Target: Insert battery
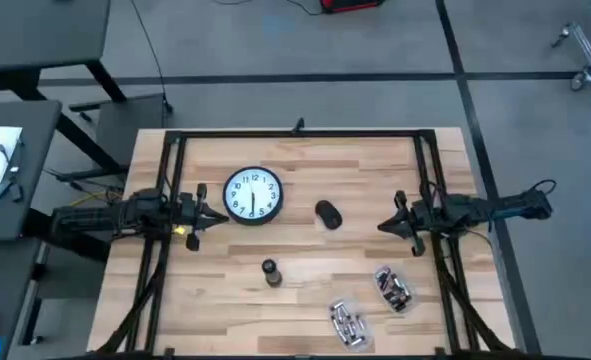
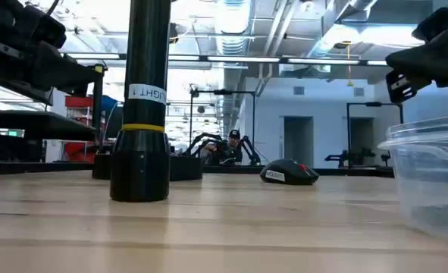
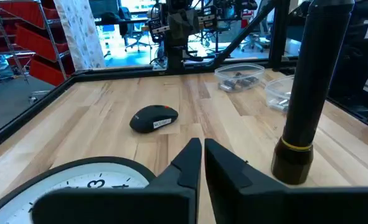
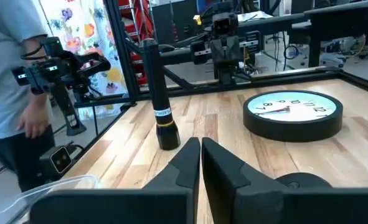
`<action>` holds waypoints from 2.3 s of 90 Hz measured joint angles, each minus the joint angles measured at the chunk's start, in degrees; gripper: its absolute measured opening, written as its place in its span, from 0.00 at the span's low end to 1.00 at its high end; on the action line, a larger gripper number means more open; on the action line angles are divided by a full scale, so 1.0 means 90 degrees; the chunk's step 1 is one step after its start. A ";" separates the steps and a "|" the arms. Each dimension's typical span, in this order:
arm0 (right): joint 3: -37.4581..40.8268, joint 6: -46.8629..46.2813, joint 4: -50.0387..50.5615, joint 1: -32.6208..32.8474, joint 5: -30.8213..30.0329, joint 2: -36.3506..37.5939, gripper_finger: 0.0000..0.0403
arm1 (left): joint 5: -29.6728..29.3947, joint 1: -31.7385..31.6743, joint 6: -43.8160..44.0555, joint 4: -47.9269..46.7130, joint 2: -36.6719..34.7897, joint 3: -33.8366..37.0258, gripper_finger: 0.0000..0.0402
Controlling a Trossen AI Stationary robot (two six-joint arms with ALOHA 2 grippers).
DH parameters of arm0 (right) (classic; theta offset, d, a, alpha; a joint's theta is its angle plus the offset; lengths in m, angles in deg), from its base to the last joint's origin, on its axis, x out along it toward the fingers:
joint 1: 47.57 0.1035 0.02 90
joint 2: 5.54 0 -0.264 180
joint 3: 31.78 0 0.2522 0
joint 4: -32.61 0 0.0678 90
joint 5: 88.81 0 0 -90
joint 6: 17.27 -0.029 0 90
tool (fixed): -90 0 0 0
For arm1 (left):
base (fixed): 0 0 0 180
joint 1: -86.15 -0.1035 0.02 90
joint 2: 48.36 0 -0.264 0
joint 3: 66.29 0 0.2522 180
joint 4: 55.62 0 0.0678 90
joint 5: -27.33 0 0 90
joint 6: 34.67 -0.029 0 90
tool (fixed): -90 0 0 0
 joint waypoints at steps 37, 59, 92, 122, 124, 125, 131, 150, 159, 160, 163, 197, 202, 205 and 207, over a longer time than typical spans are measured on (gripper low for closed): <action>-0.0002 -0.0002 0.0000 0.0000 0.0000 0.0002 0.02 | -0.0002 0.0000 0.0000 0.0000 0.0000 0.0001 0.00; 0.0000 -0.0002 0.0000 0.0002 0.0000 0.0002 0.02 | -0.0002 -0.0001 0.0000 0.0000 0.0000 0.0002 0.00; 0.0000 -0.0001 0.0000 0.0000 0.0000 0.0001 0.02 | -0.0317 -0.0001 -0.0071 -0.0036 0.0000 0.0002 0.00; -0.0002 -0.0002 0.0000 0.0002 0.0000 0.0000 0.02 | -0.0557 -0.0003 -0.0086 -0.0058 0.0002 0.0001 0.00; 0.0000 0.0000 0.0000 0.0002 0.0000 0.0002 0.02 | -0.0560 -0.0003 -0.0085 -0.0058 0.0002 0.0001 0.00; 0.0000 -0.0002 -0.0002 0.0002 0.0000 0.0002 0.02 | -0.0562 -0.0003 -0.0084 -0.0058 0.0002 0.0001 0.00; -0.0001 -0.0001 -0.0001 0.0001 0.0000 0.0002 0.02 | -0.0571 -0.0003 -0.0075 -0.0056 0.0002 0.0000 0.00; 0.0000 -0.0001 0.0000 0.0002 0.0000 0.0001 0.02 | -0.0580 -0.0003 -0.0073 -0.0053 0.0002 0.0002 0.00; 0.0000 -0.0002 0.0000 0.0000 0.0000 0.0001 0.02 | -0.0583 -0.0003 -0.0073 -0.0053 0.0002 0.0002 0.00; -0.0001 -0.0001 0.0000 0.0000 0.0000 0.0002 0.02 | -0.0583 -0.0003 -0.0073 -0.0053 0.0002 0.0002 0.00; -0.0002 0.0000 -0.0002 0.0000 0.0000 0.0000 0.02 | -0.0583 -0.0003 -0.0073 -0.0053 0.0002 0.0002 0.00; 0.0000 -0.2964 -0.1676 -0.0078 -0.0642 0.0000 0.02 | -0.0600 -0.0003 0.0513 -0.0046 0.0001 0.0001 0.00; 0.0000 -0.3752 -0.2134 -0.0145 -0.1158 0.0002 0.02 | -0.0600 -0.0003 0.0597 -0.0046 0.0002 0.0002 0.00; 0.0000 -0.4066 -0.2333 -0.0193 -0.1503 0.0002 0.02 | -0.0600 -0.0003 0.0610 -0.0046 0.0002 0.0001 0.00; 0.0000 -0.4215 -0.2443 -0.0224 -0.1754 0.0002 0.02 | -0.0600 -0.0003 0.0612 -0.0046 0.0002 0.0002 0.00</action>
